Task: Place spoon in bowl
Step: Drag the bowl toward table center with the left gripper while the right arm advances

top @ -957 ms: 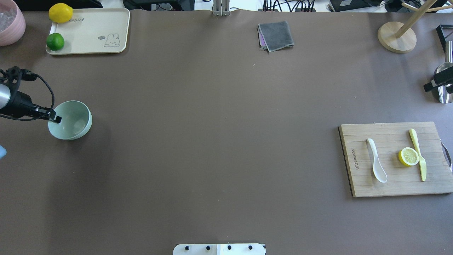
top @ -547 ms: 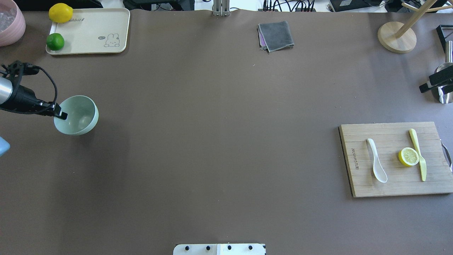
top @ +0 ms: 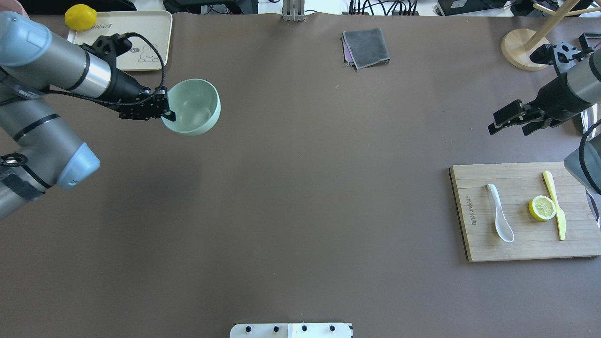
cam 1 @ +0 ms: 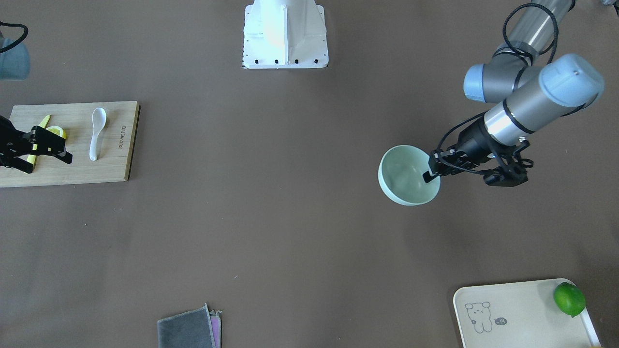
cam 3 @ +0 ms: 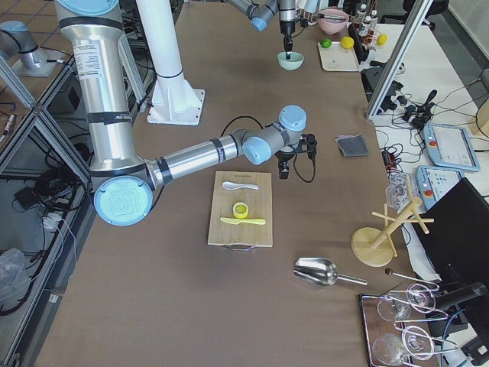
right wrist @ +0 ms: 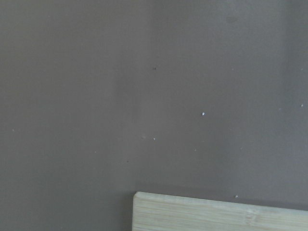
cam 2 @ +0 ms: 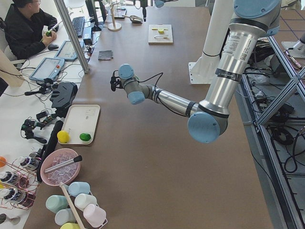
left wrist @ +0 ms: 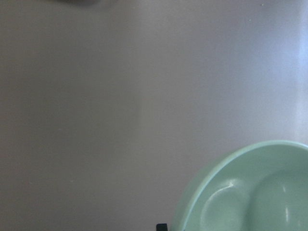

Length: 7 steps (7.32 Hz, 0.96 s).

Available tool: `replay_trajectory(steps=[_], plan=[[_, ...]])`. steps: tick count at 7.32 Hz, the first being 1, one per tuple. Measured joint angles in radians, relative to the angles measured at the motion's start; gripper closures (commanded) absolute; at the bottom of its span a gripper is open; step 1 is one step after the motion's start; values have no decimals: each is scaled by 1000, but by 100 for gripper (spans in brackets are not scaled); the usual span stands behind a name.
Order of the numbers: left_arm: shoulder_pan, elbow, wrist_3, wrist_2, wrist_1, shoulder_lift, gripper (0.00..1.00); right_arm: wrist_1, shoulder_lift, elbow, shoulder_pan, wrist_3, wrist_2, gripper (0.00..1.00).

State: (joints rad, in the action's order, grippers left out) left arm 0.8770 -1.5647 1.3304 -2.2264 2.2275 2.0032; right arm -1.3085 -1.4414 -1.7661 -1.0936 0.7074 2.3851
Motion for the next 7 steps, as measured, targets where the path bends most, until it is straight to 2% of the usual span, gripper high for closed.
replay_trajectory(steps=[3,6,7], plan=[[-190,4,128,233,-149,161,100,0,-38,-17,16,91,-44,0],[-299,65,170,392,-195,236,100,0,-54,-22,32,95,-47,0],[-310,88,170,413,-195,248,96,0,-64,-27,41,95,-46,0]])
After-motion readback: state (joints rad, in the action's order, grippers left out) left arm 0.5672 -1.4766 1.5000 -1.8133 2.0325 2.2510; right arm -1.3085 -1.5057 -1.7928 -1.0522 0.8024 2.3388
